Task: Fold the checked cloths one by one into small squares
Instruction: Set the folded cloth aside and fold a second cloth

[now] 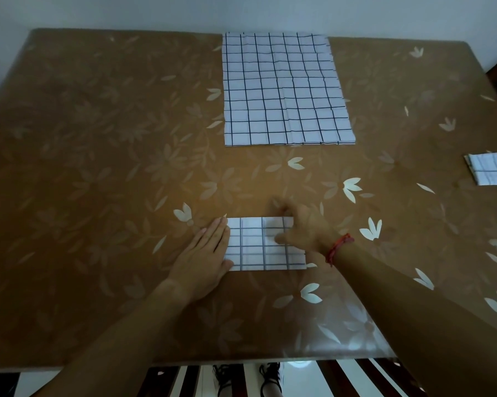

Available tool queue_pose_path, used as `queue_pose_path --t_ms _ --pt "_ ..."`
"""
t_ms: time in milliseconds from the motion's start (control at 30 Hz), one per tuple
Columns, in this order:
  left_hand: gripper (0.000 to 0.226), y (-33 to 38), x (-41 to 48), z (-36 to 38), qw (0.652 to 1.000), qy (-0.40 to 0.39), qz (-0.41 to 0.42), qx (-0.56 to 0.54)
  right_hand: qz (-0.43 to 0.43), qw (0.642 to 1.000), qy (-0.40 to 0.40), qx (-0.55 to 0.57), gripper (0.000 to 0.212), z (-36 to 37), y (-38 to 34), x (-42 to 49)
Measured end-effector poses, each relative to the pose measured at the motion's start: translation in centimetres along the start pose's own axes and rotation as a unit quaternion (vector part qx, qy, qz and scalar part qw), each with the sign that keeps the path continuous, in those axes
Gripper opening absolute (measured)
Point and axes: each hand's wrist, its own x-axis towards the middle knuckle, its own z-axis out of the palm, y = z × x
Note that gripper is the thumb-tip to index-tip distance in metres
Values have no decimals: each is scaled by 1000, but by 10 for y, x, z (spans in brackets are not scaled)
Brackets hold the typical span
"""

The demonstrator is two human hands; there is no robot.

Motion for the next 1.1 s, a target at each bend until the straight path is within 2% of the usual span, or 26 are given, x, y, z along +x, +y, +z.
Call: queue_pose_path --t_ms 133,167,300,433,500,600,733,900,1000,1100 --pt "65 0 0 -1 1000 5 -3 4 55 997 12 48 19 0 -1 2" --pt "65 1 0 -2 1000 7 -2 -3 63 997 16 48 14 0 0 2" --pt "64 6 -3 -6 996 36 -5 -77 57 995 45 66 17 0 1 -6" --pt "68 17 -5 -14 990 57 -5 -127 79 982 92 142 12 1 3 -19" --pt "68 23 -6 -17 988 68 5 -139 137 953 103 249 8 1 3 -29" --pt "62 33 -11 -19 985 88 5 -145 220 883 98 402 5 2 2 -48" --pt "67 50 -19 -20 983 92 -1 -160 260 820 69 505 5 12 2 -68" --pt "72 61 -25 -13 987 91 14 -134 291 776 -16 559 10 26 3 -83" --pt "63 63 -27 -7 985 119 26 -123 289 772 -55 564 12 29 5 -90" --pt "40 66 -31 -4 982 153 36 -105 267 810 -61 519 19 39 16 -96"
